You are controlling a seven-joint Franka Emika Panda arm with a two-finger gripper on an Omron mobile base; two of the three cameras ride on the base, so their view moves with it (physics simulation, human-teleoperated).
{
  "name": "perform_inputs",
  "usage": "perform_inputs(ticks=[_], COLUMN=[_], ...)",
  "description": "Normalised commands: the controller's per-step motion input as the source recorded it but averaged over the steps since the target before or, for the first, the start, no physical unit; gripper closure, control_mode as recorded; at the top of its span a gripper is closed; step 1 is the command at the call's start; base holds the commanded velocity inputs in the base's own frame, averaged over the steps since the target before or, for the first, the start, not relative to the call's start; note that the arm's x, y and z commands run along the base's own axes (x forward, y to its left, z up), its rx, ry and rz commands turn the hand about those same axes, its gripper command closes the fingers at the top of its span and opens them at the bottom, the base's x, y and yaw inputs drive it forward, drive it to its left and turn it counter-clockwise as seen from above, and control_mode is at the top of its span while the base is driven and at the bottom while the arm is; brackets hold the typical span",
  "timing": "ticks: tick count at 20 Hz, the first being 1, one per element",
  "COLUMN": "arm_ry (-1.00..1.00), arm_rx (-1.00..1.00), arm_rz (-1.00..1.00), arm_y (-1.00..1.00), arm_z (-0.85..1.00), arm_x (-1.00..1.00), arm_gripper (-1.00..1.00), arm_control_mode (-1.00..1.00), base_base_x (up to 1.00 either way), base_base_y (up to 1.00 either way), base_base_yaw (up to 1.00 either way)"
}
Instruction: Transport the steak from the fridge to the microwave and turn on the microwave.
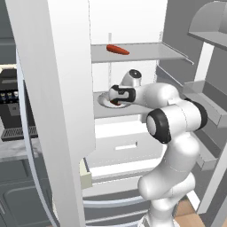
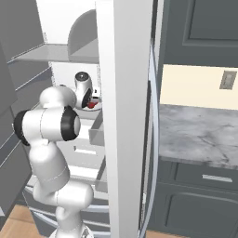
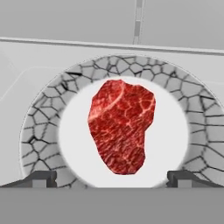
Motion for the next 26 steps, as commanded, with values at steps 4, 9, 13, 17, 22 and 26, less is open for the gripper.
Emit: perform_inputs(ticks=[4, 9, 13, 17, 22, 26], arm_ry=[0.00, 0.00, 0.00, 0.00, 0.00, 0.00], arm_rx=[-0.04, -0.02, 0.00, 0.00, 0.00, 0.00], arm_rz=[0.00, 0.00, 0.00, 0.00, 0.00, 0.00], arm_y=[0.01, 0.03, 0.06, 0.05, 0.00, 0.00], arm_z=[-0.09, -0.08, -0.09, -0.08, -0.08, -0.08], arm_x=[0.14, 0.12, 0.10, 0.10, 0.10, 0.08], arm_gripper=[-1.00, -1.00, -1.00, -1.00, -1.00, -1.00], arm_control_mode=[-1.00, -1.00, -1.00, -1.00, -1.00, -1.00], base_base_x=[0.00, 0.00, 0.00, 0.00, 0.00, 0.00], base_base_y=[0.00, 0.00, 0.00, 0.00, 0.00, 0.00], base_base_yaw=[0.00, 0.00, 0.00, 0.00, 0.00, 0.00])
